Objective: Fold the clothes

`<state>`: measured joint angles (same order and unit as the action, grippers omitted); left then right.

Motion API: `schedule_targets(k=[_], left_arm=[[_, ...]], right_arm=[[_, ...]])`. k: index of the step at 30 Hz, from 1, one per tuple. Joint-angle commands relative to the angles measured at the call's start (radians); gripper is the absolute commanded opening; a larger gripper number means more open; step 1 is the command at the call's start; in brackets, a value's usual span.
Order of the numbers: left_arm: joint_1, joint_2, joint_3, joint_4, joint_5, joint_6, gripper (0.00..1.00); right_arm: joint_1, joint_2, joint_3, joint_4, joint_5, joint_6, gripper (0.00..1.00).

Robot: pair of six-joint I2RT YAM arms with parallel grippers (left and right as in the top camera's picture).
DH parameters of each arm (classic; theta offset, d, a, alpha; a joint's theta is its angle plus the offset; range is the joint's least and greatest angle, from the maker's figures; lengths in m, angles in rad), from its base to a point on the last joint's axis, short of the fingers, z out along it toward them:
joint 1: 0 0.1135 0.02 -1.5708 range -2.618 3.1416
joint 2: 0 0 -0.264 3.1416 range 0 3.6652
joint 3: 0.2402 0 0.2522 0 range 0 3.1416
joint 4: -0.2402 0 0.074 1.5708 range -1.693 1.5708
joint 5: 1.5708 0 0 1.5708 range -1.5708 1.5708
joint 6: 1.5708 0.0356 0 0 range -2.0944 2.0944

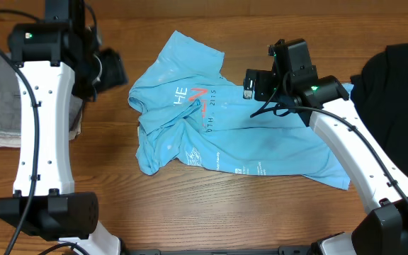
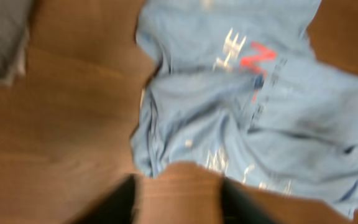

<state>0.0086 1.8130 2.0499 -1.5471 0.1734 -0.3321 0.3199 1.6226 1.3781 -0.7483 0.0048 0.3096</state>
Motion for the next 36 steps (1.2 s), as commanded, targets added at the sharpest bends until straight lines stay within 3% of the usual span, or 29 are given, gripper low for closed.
schedule_targets(k=[1, 13, 18, 36], left_arm=[[-0.08, -0.003, -0.136, -0.04, 0.034, 0.002, 0.04], [-0.317, -0.003, -0.694, 0.225, -0.016, -0.188, 0.04], [-0.301, -0.003, -0.807, 0.315, -0.099, -0.246, 0.05], [-0.225, -0.002, -1.002, 0.642, -0.115, -0.304, 0.04]], right_arm=[[-0.002, 0.0, 0.014, 0.005, 0.005, 0.002, 1.0], [-0.002, 0.0, 0.014, 0.005, 0.005, 0.002, 1.0], [-0.002, 0.0, 0.014, 0.005, 0.005, 0.002, 1.0], [-0.002, 0.0, 0.014, 0.005, 0.005, 0.002, 1.0]])
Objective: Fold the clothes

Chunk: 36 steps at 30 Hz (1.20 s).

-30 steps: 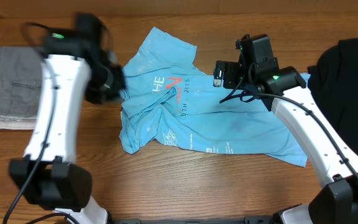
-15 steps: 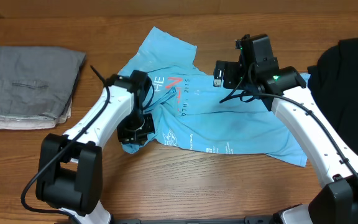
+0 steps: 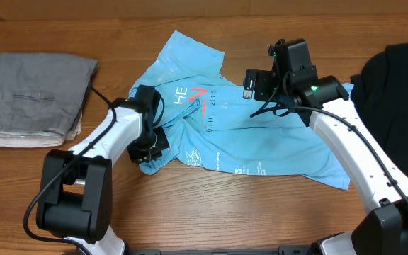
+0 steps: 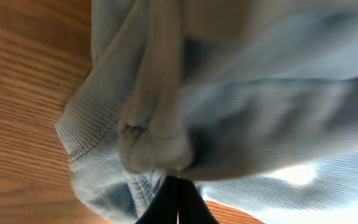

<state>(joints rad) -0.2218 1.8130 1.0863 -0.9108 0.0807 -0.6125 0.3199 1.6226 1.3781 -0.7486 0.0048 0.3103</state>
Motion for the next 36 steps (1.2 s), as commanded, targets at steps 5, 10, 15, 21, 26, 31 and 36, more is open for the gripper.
schedule_targets(k=[5, 10, 15, 21, 26, 31, 36], left_arm=[[0.042, -0.002, -0.045, -0.085, -0.183, -0.024, 0.04], [0.165, -0.002, -0.045, -0.17, -0.319, -0.023, 0.04], [0.264, -0.002, -0.045, -0.177, -0.324, 0.03, 0.04], [0.299, -0.016, 0.034, -0.23, -0.253, 0.097, 0.04], [0.251, -0.085, 0.113, -0.265, -0.05, 0.191, 0.04], [0.175, -0.089, 0.091, -0.21, 0.036, 0.198, 0.04], [0.11, -0.083, 0.013, -0.078, 0.128, 0.189, 0.04]], right_arm=[[-0.002, 0.0, 0.014, 0.006, 0.005, 0.001, 1.0], [-0.002, 0.0, 0.014, 0.006, 0.005, 0.001, 1.0], [-0.002, 0.0, 0.014, 0.006, 0.005, 0.001, 1.0], [-0.002, 0.0, 0.014, 0.006, 0.005, 0.001, 1.0], [-0.002, 0.0, 0.014, 0.006, 0.005, 0.001, 1.0], [-0.002, 0.0, 0.014, 0.006, 0.005, 0.001, 1.0], [-0.002, 0.0, 0.014, 0.006, 0.005, 0.001, 1.0]])
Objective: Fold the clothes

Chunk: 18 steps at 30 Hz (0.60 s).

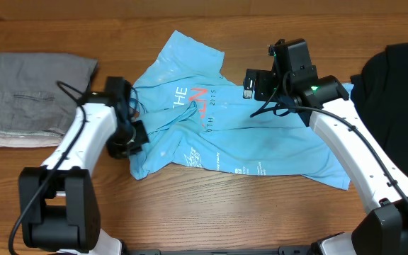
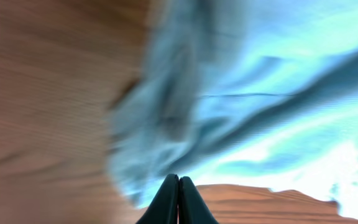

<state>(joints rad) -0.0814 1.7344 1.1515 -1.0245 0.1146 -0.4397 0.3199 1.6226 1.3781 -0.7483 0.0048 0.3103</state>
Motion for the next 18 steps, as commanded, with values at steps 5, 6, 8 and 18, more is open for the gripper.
schedule_targets(k=[5, 6, 8, 18], left_arm=[[-0.05, -0.005, -0.137, 0.133, 0.026, -0.058, 0.04], [-0.05, -0.005, -0.15, 0.151, 0.019, -0.058, 0.04], [-0.049, -0.005, -0.17, 0.18, 0.0, -0.059, 0.04], [-0.039, -0.005, -0.249, 0.195, -0.202, -0.104, 0.04]], right_arm=[[-0.002, 0.0, 0.014, 0.005, 0.005, 0.001, 1.0], [-0.002, 0.0, 0.014, 0.005, 0.005, 0.001, 1.0], [-0.002, 0.0, 0.014, 0.005, 0.005, 0.001, 1.0], [-0.002, 0.0, 0.014, 0.005, 0.005, 0.001, 1.0]])
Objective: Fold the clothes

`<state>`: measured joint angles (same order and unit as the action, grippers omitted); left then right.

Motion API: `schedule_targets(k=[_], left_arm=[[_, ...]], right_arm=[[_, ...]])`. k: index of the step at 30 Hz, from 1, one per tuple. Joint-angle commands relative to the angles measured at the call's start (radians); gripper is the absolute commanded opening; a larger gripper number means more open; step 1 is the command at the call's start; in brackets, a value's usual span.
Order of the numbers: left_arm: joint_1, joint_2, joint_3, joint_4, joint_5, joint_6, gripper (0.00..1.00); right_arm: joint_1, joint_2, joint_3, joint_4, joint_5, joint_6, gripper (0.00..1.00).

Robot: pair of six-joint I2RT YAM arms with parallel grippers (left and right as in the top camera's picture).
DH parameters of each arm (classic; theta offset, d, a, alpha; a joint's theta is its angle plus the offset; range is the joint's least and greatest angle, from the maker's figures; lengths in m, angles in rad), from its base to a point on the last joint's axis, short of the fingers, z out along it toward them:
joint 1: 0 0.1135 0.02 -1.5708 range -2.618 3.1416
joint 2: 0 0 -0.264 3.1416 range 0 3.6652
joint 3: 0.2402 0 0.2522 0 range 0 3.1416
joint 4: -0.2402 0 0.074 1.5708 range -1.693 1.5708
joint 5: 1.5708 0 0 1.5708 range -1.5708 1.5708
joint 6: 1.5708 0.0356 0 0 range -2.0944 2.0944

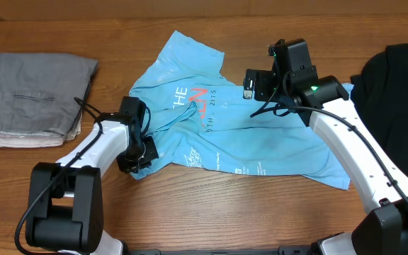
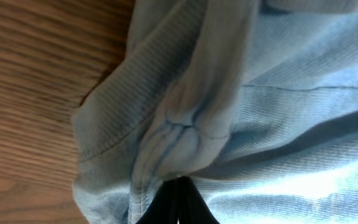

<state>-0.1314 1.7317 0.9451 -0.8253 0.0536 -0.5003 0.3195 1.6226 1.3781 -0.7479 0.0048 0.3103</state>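
A light blue T-shirt with red and white print lies crumpled across the middle of the wooden table. My left gripper is low at the shirt's lower left corner. In the left wrist view its fingers are pressed together on a bunched fold of the blue shirt next to the ribbed hem. My right gripper hangs over the shirt's upper right part. Whether its fingers are open or shut does not show from above.
A folded grey garment lies at the far left of the table. A black garment is heaped at the right edge. Bare wood runs along the front edge.
My left gripper has shifted a little to the right and toward the front edge, still shut on the shirt's lower left corner. The right arm has not moved.
First my left arm was raised over the table's left side, gripper open above the shirt. Then it was down at the shirt's lower left edge, shut on a fold. Later it was further left with that corner drawn outward, and now it sits slightly right again.
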Motion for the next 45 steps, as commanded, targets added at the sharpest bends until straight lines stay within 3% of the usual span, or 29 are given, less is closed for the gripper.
schedule_targets(k=[1, 7, 14, 18, 26, 32, 35, 37, 39, 42, 43, 45], left_arm=[[0.018, -0.002, -0.05, -0.005, -0.161, -0.05, 0.04], [0.107, -0.002, -0.073, -0.007, -0.223, -0.052, 0.04], [0.174, -0.002, -0.069, 0.038, -0.248, 0.078, 0.04], [0.174, -0.003, -0.023, 0.008, -0.244, 0.082, 0.04], [0.174, -0.019, 0.327, -0.286, -0.227, 0.082, 0.04], [0.177, -0.061, 0.661, -0.462, -0.116, 0.081, 0.04], [0.189, -0.079, 0.795, -0.488, -0.068, 0.068, 0.14], [0.2, -0.086, 0.868, -0.49, -0.034, 0.066, 0.26], [0.211, -0.09, 0.925, -0.481, -0.014, 0.066, 0.41], [0.211, -0.091, 0.968, -0.475, 0.002, 0.067, 0.78], [0.211, -0.091, 0.975, -0.479, 0.011, 0.067, 0.86], [0.211, -0.092, 0.985, -0.484, 0.065, 0.067, 0.82]], right_arm=[[-0.001, 0.0, 0.014, 0.005, 0.005, 0.001, 1.0], [-0.001, 0.0, 0.014, 0.005, 0.005, 0.001, 1.0], [-0.001, 0.0, 0.014, 0.005, 0.005, 0.001, 1.0], [-0.001, 0.0, 0.014, 0.005, 0.005, 0.001, 1.0], [-0.001, 0.0, 0.014, 0.005, 0.005, 0.001, 1.0], [-0.001, 0.0, 0.014, 0.005, 0.005, 0.001, 1.0], [-0.001, 0.0, 0.014, 0.005, 0.005, 0.001, 1.0], [-0.001, 0.0, 0.014, 0.005, 0.005, 0.001, 1.0], [-0.001, 0.0, 0.014, 0.005, 0.005, 0.001, 1.0], [-0.001, 0.0, 0.014, 0.005, 0.003, 0.001, 1.0], [-0.001, 0.0, 0.014, 0.005, -0.003, 0.002, 1.0], [-0.001, 0.0, 0.014, -0.015, -0.03, 0.001, 1.0]])
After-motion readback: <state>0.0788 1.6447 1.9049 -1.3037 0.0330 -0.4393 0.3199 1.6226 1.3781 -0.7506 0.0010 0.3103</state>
